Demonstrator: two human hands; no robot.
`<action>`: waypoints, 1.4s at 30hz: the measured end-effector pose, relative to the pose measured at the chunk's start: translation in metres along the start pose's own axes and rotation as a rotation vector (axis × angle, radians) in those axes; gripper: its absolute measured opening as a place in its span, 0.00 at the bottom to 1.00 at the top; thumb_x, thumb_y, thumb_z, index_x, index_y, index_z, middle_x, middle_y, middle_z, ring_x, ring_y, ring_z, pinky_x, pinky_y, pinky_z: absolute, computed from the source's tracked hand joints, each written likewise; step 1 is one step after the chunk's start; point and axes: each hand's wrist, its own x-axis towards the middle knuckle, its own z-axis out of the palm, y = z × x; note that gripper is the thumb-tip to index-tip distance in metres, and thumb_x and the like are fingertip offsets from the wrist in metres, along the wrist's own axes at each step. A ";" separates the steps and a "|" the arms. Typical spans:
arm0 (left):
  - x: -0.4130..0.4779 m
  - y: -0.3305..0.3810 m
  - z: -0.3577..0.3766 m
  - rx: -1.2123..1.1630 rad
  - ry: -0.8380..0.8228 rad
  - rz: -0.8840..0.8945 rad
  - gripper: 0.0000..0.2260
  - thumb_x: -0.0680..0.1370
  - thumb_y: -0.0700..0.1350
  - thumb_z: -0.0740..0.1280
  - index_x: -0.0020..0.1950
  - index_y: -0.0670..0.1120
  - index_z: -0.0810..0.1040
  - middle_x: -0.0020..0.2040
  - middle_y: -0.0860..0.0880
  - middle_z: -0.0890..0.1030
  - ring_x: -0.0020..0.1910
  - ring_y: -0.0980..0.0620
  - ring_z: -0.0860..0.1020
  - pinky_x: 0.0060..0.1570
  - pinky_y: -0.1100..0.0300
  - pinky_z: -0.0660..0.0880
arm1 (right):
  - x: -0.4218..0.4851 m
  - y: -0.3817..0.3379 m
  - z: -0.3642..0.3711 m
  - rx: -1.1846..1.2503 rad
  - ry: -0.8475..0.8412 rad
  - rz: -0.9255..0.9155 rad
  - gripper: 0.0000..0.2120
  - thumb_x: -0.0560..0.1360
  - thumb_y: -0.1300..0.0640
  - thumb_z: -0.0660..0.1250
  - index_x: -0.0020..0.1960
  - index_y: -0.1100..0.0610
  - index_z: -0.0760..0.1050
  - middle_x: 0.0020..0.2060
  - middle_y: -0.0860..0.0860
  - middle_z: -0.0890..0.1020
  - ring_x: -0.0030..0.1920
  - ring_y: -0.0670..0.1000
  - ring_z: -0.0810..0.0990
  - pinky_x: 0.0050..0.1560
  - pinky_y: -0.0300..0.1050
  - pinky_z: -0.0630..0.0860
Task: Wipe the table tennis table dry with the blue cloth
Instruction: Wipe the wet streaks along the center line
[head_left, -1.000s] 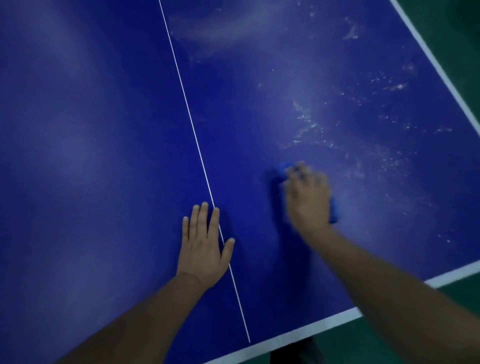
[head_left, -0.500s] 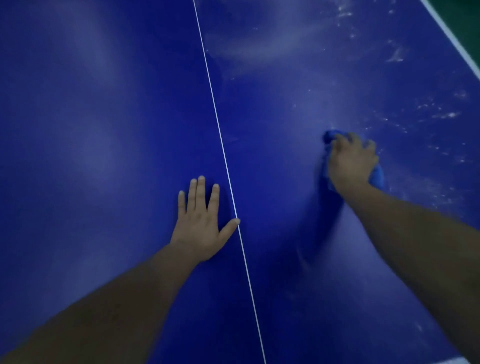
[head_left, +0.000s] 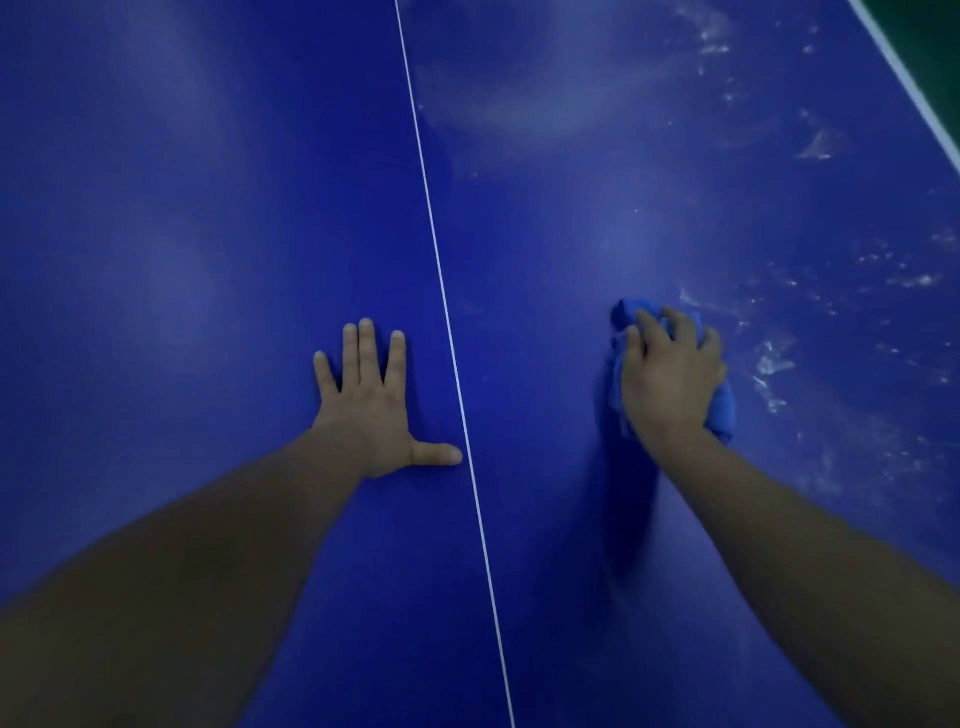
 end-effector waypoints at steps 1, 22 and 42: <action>0.000 0.000 0.001 -0.012 -0.004 0.000 0.71 0.50 0.88 0.49 0.73 0.46 0.20 0.74 0.38 0.22 0.73 0.38 0.23 0.72 0.31 0.36 | -0.004 -0.008 0.001 0.012 0.019 -0.056 0.19 0.82 0.47 0.56 0.68 0.51 0.77 0.71 0.53 0.73 0.65 0.67 0.70 0.60 0.64 0.71; 0.003 0.000 -0.003 -0.056 -0.046 0.001 0.72 0.53 0.87 0.55 0.73 0.42 0.20 0.73 0.39 0.20 0.71 0.39 0.21 0.72 0.30 0.34 | 0.114 0.013 -0.006 -0.075 0.094 0.359 0.18 0.84 0.51 0.53 0.69 0.53 0.74 0.73 0.55 0.69 0.71 0.67 0.63 0.67 0.65 0.63; 0.002 -0.005 -0.004 -0.094 0.014 0.041 0.72 0.51 0.87 0.53 0.76 0.43 0.24 0.75 0.41 0.24 0.74 0.41 0.23 0.70 0.32 0.31 | 0.065 -0.023 0.008 -0.123 -0.041 -0.032 0.21 0.83 0.47 0.52 0.74 0.46 0.70 0.76 0.50 0.67 0.73 0.64 0.63 0.70 0.64 0.63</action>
